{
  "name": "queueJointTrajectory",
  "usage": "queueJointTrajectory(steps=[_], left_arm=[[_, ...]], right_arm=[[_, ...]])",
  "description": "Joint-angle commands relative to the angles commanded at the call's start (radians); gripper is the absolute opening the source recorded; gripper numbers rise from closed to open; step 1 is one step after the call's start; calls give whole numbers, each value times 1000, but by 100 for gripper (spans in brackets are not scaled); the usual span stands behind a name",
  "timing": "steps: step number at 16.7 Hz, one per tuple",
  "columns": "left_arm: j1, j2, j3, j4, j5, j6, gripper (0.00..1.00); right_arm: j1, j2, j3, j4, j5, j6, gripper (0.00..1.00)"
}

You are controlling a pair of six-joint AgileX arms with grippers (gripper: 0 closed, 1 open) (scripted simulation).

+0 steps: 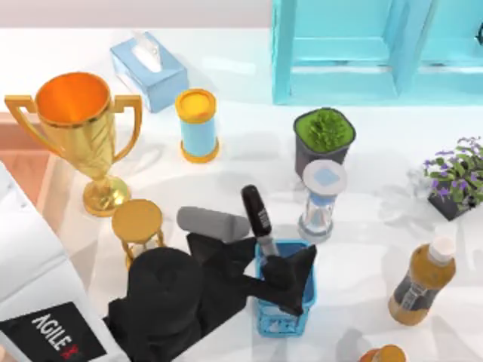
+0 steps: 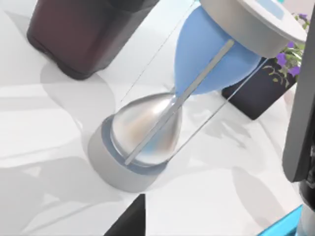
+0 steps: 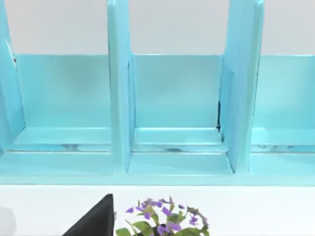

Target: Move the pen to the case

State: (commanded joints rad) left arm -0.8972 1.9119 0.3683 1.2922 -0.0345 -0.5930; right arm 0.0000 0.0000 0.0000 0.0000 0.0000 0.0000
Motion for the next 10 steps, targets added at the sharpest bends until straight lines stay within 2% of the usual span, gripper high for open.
queueJointTrajectory(steps=[8, 10], left_arm=[[0, 0, 0, 0, 0, 0, 2], [0, 0, 0, 0, 0, 0, 0]], right_arm=[[0, 0, 0, 0, 0, 0, 100], [0, 0, 0, 0, 0, 0, 100]])
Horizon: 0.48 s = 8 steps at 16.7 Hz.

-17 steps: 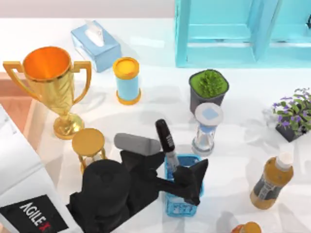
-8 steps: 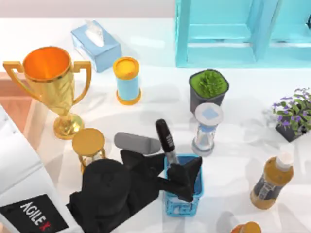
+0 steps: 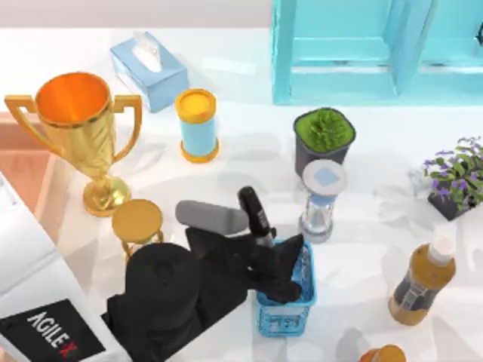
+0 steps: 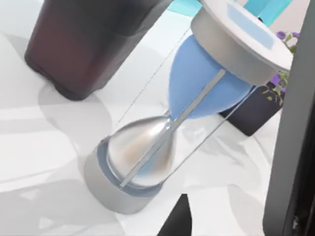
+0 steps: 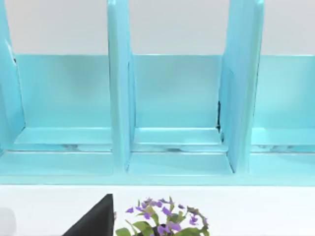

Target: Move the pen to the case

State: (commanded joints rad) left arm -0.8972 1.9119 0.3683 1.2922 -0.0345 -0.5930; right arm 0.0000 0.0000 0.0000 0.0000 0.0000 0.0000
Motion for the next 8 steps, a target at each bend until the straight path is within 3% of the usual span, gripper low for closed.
queueJointTrajectory(steps=[8], left_arm=[[10, -21, 6, 5, -3, 6, 0]], right_arm=[[0, 0, 0, 0, 0, 0, 100]])
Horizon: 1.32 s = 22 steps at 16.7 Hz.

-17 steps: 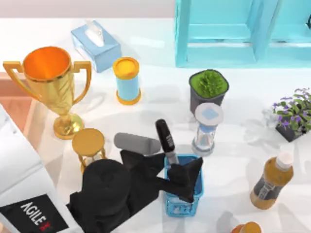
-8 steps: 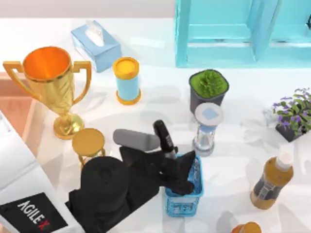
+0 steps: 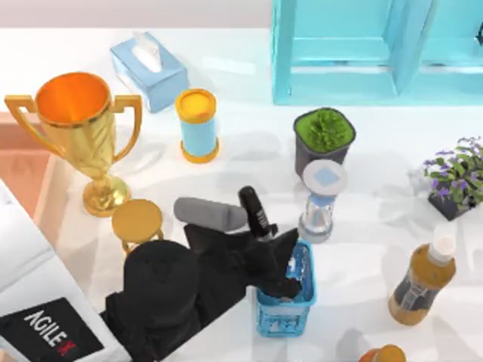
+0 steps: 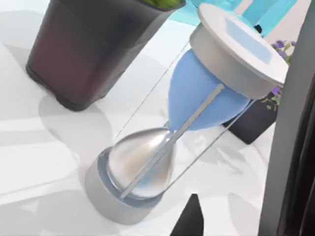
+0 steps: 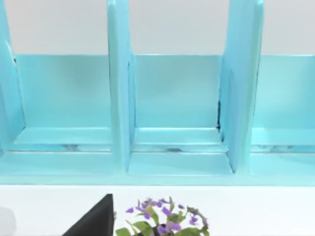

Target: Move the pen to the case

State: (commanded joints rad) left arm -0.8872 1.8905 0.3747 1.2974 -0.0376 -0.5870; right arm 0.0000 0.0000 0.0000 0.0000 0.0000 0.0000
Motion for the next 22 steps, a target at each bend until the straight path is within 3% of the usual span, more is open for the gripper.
queueJointTrajectory(steps=[3, 7, 17, 22], left_arm=[[23, -59, 9, -62, 47, 10, 0], [108, -227, 31, -267, 170, 13, 0], [523, -871, 47, -1013, 510, 97, 0], [631, -1046, 84, -1179, 599, 146, 0]], right_arm=[[0, 0, 0, 0, 0, 0, 100], [0, 0, 0, 0, 0, 0, 100], [0, 0, 0, 0, 0, 0, 100], [0, 0, 0, 0, 0, 0, 100]])
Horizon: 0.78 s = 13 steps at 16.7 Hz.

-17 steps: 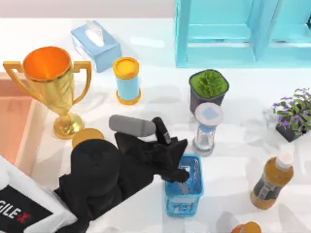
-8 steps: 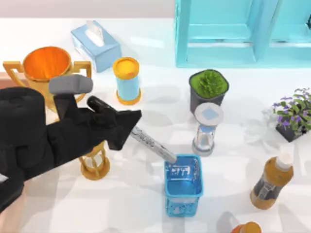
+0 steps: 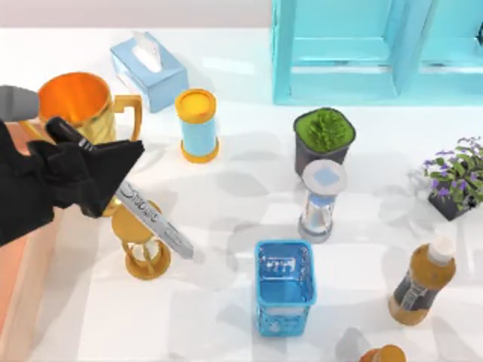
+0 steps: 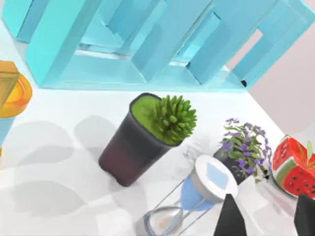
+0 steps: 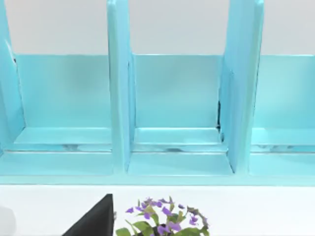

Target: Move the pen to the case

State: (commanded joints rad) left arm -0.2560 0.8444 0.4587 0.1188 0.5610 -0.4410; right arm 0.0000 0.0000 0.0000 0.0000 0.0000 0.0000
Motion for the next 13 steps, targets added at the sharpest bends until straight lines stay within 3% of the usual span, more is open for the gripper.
queueJointTrajectory(steps=[8, 13], left_arm=[[15, 25, 24, -31, 16, 31, 0], [149, 183, 217, -259, 128, 288, 0]], right_arm=[[0, 0, 0, 0, 0, 0, 100], [0, 0, 0, 0, 0, 0, 100]])
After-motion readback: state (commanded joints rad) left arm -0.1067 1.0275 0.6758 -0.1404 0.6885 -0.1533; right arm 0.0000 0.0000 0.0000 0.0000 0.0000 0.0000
